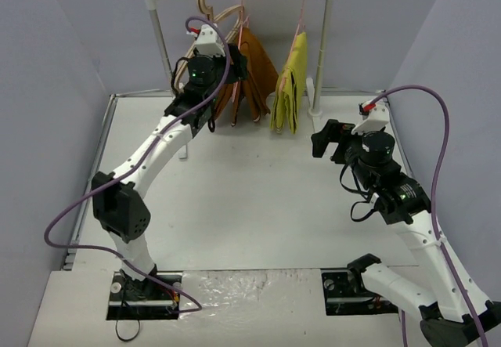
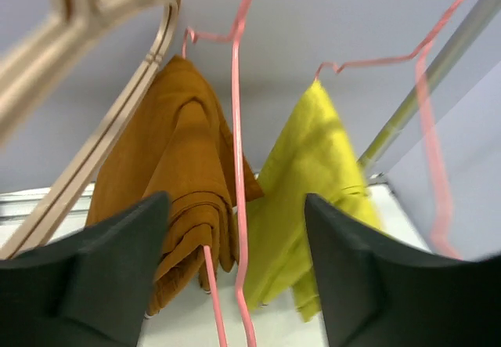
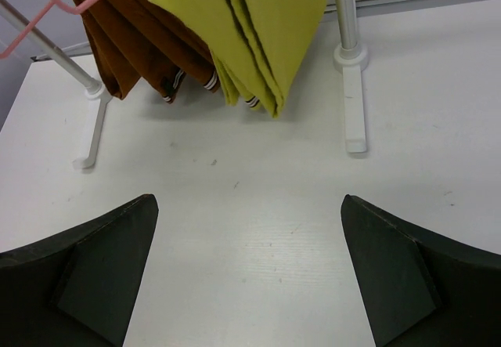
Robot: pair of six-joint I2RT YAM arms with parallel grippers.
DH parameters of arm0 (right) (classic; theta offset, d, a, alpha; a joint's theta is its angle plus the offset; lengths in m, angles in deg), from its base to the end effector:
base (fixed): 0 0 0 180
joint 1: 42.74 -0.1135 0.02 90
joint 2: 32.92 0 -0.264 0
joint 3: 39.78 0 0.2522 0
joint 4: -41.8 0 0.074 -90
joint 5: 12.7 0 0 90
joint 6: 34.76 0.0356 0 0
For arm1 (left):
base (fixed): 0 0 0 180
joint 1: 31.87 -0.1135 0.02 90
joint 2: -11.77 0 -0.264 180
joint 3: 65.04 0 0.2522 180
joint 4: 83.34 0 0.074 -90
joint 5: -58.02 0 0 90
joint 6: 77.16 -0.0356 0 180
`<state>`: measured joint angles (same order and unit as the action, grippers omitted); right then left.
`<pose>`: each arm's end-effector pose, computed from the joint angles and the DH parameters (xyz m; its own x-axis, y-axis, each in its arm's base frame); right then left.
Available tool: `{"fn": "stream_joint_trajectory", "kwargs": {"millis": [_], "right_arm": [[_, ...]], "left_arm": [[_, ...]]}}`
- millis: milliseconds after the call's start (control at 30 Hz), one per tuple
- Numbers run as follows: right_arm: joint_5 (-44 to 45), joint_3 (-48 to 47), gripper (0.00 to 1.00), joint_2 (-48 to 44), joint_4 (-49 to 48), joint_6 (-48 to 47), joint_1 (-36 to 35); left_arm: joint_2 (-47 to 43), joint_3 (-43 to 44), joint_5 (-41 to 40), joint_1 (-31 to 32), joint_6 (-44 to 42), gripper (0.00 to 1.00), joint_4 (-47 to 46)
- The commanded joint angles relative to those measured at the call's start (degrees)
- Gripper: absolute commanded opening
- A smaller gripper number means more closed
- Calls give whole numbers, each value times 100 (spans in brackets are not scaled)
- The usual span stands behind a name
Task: Place the trousers on the hanger
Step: Place the hanger at the clothesline, then reset both arms
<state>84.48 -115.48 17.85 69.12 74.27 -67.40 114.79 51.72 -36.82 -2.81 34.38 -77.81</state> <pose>0.1754 0.0756 0.4197 -0.1338 0.2945 -0.9462 -0.2717 0.9073 0.3209 0.3798 -0.2076 0.4462 -0.0348 -0.3992 -0.9162 0.4281 0.8224 -0.3746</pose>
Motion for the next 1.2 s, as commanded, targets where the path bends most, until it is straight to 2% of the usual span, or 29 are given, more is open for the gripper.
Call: {"fn": "stream_joint_trajectory", "kwargs": {"millis": [0, 67, 133, 167, 300, 400, 433, 533, 633, 767, 1000, 1167], "right_arm": [[363, -353, 100, -101, 32, -223, 41], [599, -503, 100, -128, 146, -303, 50], [836, -705, 100, -207, 217, -399, 50], [1055, -767, 100, -251, 208, -461, 50], [1619, -1084, 100, -479, 217, -803, 41], [1997, -1181, 100, -637, 200, -1172, 49], [2059, -1120, 100, -664, 191, -1356, 41], [2410, -883, 100, -805, 59, -1559, 41], [2543, -593, 100, -945, -20, -1578, 41], [2534, -373, 100, -980, -38, -1481, 41], [2543, -276, 99, -1068, -29, -1393, 41], [2534, -179, 99, -1156, -38, -1349, 41]], "left_arm": [[-1282, -77, -148, -49, 113, 72, -171], [-1608, -166, -140, -49, 70, 87, 345], [-2074, -289, -157, -49, 26, 95, 785], [-2241, -333, -184, -49, -61, 96, 1423], [-3269, -710, -508, -58, -317, 94, 2815], [-4104, -1342, -1158, -67, -422, 94, 3704], [-4585, -1796, -1473, -67, -492, 95, 3941], [-5343, -2903, -2114, -67, -651, 95, 4066], [-6492, -3731, -2572, -76, -608, 94, 4144], [-7259, -4199, -2837, -76, -572, 95, 4277], [-7709, -4446, -3154, -76, -502, 95, 4944], [-7727, -4622, -3269, -76, -458, 94, 4866]]}}
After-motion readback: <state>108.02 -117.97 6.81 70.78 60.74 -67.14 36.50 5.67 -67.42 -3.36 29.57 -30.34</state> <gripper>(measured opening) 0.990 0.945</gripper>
